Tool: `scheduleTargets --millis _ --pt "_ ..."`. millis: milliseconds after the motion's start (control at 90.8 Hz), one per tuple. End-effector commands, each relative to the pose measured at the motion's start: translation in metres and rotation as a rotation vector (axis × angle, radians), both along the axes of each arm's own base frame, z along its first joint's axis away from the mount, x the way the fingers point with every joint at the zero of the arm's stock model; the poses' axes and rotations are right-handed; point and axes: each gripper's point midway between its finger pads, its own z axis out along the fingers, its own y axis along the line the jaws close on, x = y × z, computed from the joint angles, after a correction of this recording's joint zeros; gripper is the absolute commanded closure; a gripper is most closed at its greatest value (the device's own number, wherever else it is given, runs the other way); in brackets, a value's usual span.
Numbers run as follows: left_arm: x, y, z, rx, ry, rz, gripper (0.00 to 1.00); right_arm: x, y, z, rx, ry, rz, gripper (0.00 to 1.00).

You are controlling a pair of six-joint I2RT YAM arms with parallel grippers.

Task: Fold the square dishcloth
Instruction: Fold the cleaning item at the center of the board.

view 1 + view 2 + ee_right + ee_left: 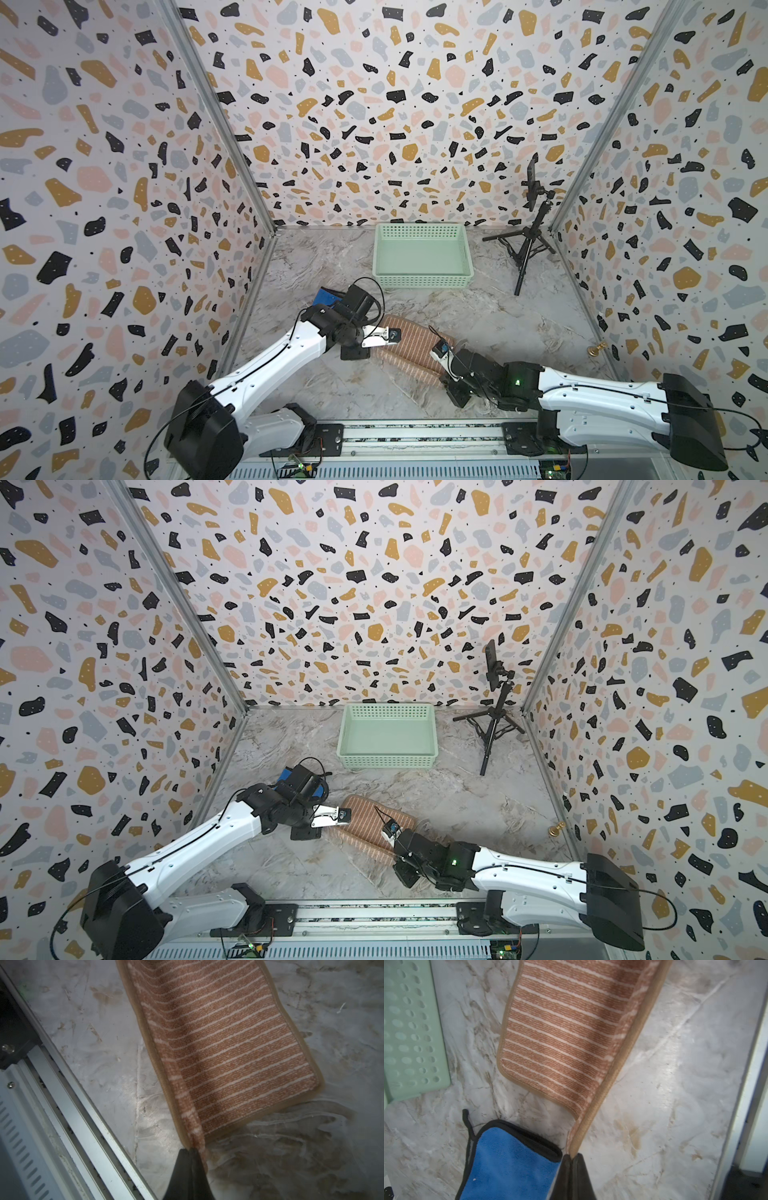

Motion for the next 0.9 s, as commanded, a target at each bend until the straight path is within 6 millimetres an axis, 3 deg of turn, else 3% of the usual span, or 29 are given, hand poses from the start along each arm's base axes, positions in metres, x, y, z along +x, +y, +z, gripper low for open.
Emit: scheduleTargets --millis 0,198,429,672,892 --pt "0.037 -0.012 0.006 -0.020 -0.069 0.061 1.00 0.008 0.003 0.008 0.013 0.054 0.003 1.00" --pt "0.073 -0.022 -0.001 -0.004 -0.107 0.104 1.00 0.041 -0.002 0.010 0.005 0.067 -0.065 1.00" --pt "0.108 -0.022 -0.028 0.057 -0.130 0.147 1.00 0.071 -0.006 0.003 -0.008 0.061 -0.124 1.00" --pt "0.133 -0.026 -0.050 0.078 -0.156 0.182 1.00 0.104 -0.008 -0.017 -0.041 0.069 -0.194 1.00" --pt "0.147 -0.027 -0.061 0.082 -0.179 0.205 1.00 0.122 -0.009 -0.020 -0.040 0.024 -0.239 1.00"
